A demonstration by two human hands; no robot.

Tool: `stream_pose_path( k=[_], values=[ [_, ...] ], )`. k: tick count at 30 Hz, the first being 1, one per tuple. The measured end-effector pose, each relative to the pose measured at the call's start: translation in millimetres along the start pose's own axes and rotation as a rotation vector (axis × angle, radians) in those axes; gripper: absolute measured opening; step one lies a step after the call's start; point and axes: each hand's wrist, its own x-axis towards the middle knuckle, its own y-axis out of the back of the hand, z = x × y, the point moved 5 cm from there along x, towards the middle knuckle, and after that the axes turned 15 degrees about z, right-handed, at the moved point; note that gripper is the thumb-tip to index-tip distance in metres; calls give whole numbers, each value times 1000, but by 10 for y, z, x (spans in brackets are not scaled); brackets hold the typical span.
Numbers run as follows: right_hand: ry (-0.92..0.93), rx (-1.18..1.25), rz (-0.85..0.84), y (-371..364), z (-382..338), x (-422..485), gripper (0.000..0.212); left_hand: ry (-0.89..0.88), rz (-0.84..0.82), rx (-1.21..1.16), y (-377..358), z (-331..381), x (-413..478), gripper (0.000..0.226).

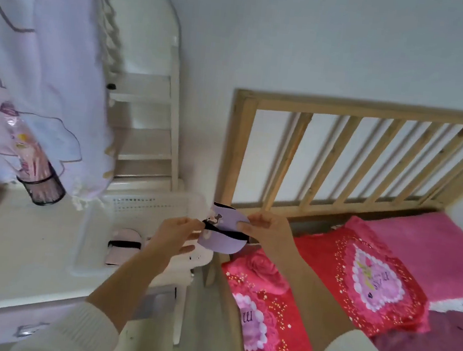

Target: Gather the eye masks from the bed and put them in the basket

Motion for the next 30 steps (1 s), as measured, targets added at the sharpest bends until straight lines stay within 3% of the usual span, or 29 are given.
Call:
stream_pose_path(
  k=[3, 5, 12, 16, 23, 27, 30],
  values=[
    [-172, 9, -72, -687, 30, 272, 17, -12, 23, 14, 410, 67, 403, 14],
    [-245, -34, -112, -1137, 118, 432, 13, -4, 39, 68, 671, 48, 666, 21],
    [-216, -412, -202, -2208, 741, 710, 15, -12, 51, 408, 1183, -419, 1356, 18],
    [-321, -508, -151, -2328, 1047, 775, 18, -172, 57, 692, 1235, -563, 1527, 20],
    [-394, -614, -184, -2350, 1251, 778, 25, -505, 72, 943, 1340, -646, 1514, 27],
    [-338, -642, -244, -2355, 1048, 750, 33, -634, 114, 987, 1424, -513, 1423, 36],
    [-210, -511, -236, -2334, 588, 770, 25, -664, 306, 969, 1587, -452, 1329, 53]
  ],
)
